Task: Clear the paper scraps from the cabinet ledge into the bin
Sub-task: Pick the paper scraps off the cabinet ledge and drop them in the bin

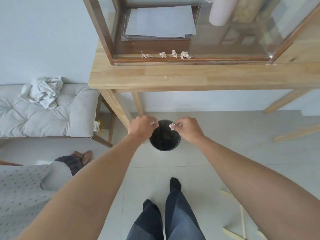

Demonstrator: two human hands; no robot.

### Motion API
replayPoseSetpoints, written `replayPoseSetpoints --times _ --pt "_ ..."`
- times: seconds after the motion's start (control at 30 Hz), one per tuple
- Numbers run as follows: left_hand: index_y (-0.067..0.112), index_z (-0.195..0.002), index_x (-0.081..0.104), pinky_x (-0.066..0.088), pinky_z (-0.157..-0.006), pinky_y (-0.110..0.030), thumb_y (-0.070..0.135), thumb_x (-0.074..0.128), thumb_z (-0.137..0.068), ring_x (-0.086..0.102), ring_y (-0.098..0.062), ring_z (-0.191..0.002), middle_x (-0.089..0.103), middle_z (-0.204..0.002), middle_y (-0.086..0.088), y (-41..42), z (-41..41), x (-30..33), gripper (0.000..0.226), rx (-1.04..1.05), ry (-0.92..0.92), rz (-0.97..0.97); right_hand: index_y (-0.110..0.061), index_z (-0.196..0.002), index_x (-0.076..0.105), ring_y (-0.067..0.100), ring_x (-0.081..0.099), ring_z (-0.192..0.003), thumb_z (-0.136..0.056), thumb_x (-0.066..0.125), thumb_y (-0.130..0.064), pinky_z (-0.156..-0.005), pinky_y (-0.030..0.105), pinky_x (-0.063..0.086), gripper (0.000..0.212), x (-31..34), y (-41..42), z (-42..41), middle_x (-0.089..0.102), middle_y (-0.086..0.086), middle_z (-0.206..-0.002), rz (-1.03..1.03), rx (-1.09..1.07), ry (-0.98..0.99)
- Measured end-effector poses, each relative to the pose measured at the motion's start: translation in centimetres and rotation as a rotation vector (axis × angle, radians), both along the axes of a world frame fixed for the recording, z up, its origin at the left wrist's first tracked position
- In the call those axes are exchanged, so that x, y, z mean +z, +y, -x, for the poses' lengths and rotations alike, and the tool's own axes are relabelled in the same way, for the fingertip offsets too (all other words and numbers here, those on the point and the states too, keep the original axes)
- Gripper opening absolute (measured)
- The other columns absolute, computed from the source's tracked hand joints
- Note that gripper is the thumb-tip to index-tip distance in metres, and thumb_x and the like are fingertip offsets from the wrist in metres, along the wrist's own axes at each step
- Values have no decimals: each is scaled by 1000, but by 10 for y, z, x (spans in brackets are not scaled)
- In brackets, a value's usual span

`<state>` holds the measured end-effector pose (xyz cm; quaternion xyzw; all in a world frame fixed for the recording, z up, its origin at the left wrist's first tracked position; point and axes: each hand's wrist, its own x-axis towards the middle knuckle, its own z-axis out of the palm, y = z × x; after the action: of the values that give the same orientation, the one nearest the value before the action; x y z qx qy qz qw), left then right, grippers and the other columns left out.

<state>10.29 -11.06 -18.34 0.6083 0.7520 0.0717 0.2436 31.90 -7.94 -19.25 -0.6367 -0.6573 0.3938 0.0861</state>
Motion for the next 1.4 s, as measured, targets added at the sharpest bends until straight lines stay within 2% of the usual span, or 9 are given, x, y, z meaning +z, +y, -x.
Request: replayPoseSetpoints --times 0.13,0.37,0.53,0.63,0.8,0.97,1.1,1.23,1.4 --pt "39 -106 77 56 -71 -35 45 60 -98 71 -26 -83 72 -71 10 16 -6 -34 20 15 8 47 -22 -90 84 22 67 -69 -98 70 -28 -64 34 53 17 -37 13 -5 73 -6 -81 39 14 -42" --pt "46 -115 74 58 -76 -36 51 62 -95 72 -20 -80 67 -54 11 53 -10 -75 24 68 -34 113 -26 -93 84 24 71 -76 -98 67 -32 -72 42 62 19 -72 48 0 77 -2 -85 70 29 -76" --pt "44 -133 62 55 -74 -37 56 66 -92 71 -19 -85 68 -55 10 67 -12 -92 43 71 -17 156 -24 -124 79 28 73 -109 -97 66 -34 -96 43 60 31 -76 65 1 80 2 -116 95 19 -122" --pt "41 -132 62 60 -78 -41 57 66 -93 73 -19 -85 70 -62 10 67 -12 -92 42 66 -1 164 -23 -135 73 28 72 -115 -98 65 -38 -101 44 58 41 -75 67 -2 78 2 -124 112 -2 -118" --pt "40 -138 60 61 -79 -44 59 65 -94 73 -21 -89 74 -78 6 60 -11 -77 48 32 26 144 -25 -135 73 26 73 -108 -96 65 -43 -96 40 59 44 -58 63 -7 80 1 -113 71 -31 -111" --pt "35 -123 66 61 -77 -44 58 62 -93 72 -22 -86 71 -70 6 40 -6 -47 38 -4 34 103 -28 -134 72 24 75 -98 -95 64 -46 -93 41 60 43 -26 49 -8 81 -2 -93 18 -57 -84" --pt "35 -126 66 60 -77 -43 60 62 -93 72 -25 -85 73 -77 6 21 0 -14 41 -9 30 47 -25 -135 71 23 72 -93 -96 64 -44 -91 39 59 45 8 31 -2 66 -14 -77 -60 -65 -56" --pt "37 -138 60 60 -81 -43 59 59 -96 73 -24 -89 74 -75 6 6 12 18 48 -42 55 5 -24 -136 72 24 72 -97 -98 64 -43 -93 39 58 43 40 12 8 65 -15 -80 -126 -60 -26" --pt "40 -147 54 51 -72 -33 60 57 -99 73 -18 -93 77 -90 5 -3 30 66 53 -37 95 -99 -25 -139 71 25 75 -105 -99 65 -51 -98 40 59 47 80 2 18 80 5 -112 -215 -62 13"
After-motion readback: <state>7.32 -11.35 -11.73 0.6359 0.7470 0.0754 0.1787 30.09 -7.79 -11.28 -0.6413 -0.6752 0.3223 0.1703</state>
